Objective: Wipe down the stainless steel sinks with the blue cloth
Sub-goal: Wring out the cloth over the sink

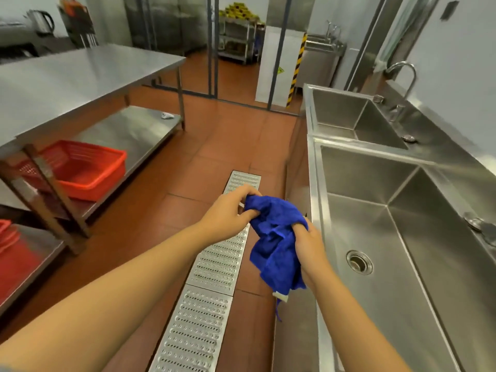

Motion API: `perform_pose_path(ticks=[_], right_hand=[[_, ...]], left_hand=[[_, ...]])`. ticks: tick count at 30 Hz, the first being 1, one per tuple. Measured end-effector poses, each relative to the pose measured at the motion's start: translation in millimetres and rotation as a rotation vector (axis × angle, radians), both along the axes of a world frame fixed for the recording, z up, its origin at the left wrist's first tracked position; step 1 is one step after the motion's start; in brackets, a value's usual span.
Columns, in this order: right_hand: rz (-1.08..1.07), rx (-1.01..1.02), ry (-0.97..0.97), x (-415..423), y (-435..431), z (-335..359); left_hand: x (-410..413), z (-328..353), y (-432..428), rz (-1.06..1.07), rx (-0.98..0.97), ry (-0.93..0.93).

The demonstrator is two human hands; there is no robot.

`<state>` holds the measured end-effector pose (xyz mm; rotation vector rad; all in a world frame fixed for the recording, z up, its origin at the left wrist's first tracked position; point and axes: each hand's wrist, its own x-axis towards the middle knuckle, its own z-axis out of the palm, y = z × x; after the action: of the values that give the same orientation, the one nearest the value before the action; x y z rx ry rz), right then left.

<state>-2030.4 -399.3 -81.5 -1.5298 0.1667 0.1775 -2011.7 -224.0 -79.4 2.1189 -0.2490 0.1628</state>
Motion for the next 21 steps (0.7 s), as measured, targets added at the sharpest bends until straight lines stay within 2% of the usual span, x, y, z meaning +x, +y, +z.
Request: perform_pose_path(ticks=[6, 14, 21], right_hand=[[0.156, 0.010, 0.023, 79, 68, -8], [0.460, -0.075, 0.053, 159, 228, -29], [0.418, -0.109, 0.046, 234, 364, -28]], left_hand=[[46, 4, 72, 0.148, 0.066, 0.024], [83, -32, 231, 0.400, 0.067, 0.081], [165, -31, 367, 0.385, 0.067, 0.049]])
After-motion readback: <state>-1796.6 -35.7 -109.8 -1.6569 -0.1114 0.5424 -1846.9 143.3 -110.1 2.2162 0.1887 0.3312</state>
